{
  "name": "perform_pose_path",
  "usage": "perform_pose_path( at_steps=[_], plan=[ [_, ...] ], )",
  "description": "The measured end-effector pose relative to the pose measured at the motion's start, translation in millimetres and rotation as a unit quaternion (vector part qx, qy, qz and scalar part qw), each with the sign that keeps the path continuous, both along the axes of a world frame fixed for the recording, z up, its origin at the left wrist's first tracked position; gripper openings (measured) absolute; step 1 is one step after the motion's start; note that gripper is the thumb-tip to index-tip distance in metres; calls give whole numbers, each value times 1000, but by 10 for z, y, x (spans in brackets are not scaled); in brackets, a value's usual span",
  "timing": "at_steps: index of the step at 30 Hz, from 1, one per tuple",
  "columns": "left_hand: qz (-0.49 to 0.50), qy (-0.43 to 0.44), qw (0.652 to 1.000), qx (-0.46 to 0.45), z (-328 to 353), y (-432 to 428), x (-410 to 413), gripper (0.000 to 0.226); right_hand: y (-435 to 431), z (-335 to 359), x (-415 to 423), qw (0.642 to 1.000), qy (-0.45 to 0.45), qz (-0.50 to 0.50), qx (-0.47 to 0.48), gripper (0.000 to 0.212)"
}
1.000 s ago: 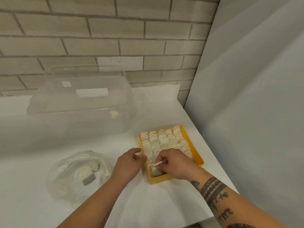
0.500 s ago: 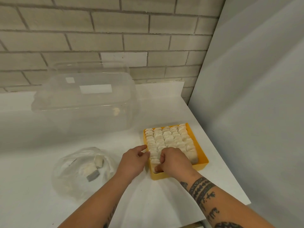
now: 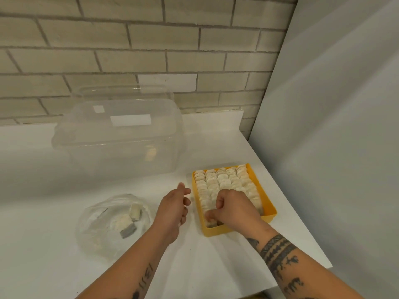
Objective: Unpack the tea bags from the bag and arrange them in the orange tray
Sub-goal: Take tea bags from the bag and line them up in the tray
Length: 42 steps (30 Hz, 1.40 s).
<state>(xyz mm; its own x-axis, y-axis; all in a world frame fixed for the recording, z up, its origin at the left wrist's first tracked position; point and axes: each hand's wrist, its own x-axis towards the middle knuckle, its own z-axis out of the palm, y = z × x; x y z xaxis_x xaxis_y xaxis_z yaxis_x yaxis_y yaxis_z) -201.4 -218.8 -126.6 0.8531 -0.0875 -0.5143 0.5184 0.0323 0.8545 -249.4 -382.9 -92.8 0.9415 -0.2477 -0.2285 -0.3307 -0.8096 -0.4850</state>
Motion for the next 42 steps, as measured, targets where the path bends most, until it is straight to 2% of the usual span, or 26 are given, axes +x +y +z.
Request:
perform_pose_path(
  at_steps=[2,4,6,7,9,10,11,13,15,18,19,21,25,27,30,33,36,42],
  plan=[
    [70,81,981,-159,117,-2,19,50,55,100,-69,992,-48,24,111,24],
    [101,114,954,-258,249,6,27,56,171,178,-154,976,-74,90,186,27],
    [91,129,934,-321,390,11,-10,61,274,151,-189,967,-105,127,196,35],
    [73,136,925,-346,456,12,-41,61,304,115,-179,965,-129,120,192,32],
    [40,142,915,-376,535,23,-85,56,314,95,-131,965,-177,82,173,13],
    [24,137,920,-367,552,35,-99,49,288,109,-105,966,-189,62,165,4],
    [5,118,933,-339,554,49,-111,39,246,148,-83,966,-191,47,166,6],
    [-40,43,970,-237,526,61,-128,20,128,249,-32,968,-176,32,176,13],
    [-94,-53,988,-109,488,58,-159,14,1,389,6,971,-161,42,174,13],
    [-133,-157,978,18,452,24,-200,8,-99,528,43,969,-158,66,178,6],
    [-124,-177,976,36,453,-2,-207,6,-117,531,47,967,-159,64,190,3],
    [-102,-196,974,49,442,-53,-211,4,-145,495,48,963,-153,61,214,9],
    [-102,-202,970,89,379,-109,-203,4,-277,366,81,971,-142,52,183,5],
    [-90,-207,963,147,293,-115,-163,11,-394,346,108,982,-118,52,140,6],
    [-105,-185,950,228,178,-133,-119,35,-552,249,120,992,-16,107,69,4],
    [-142,-147,944,257,66,-157,-103,58,-591,124,110,984,60,169,9,7],
    [-138,-116,957,229,0,-181,-123,56,-576,23,121,979,80,187,-7,18],
    [-131,-98,963,212,-22,-231,-155,45,-502,-113,157,983,81,162,28,23]
  ],
)
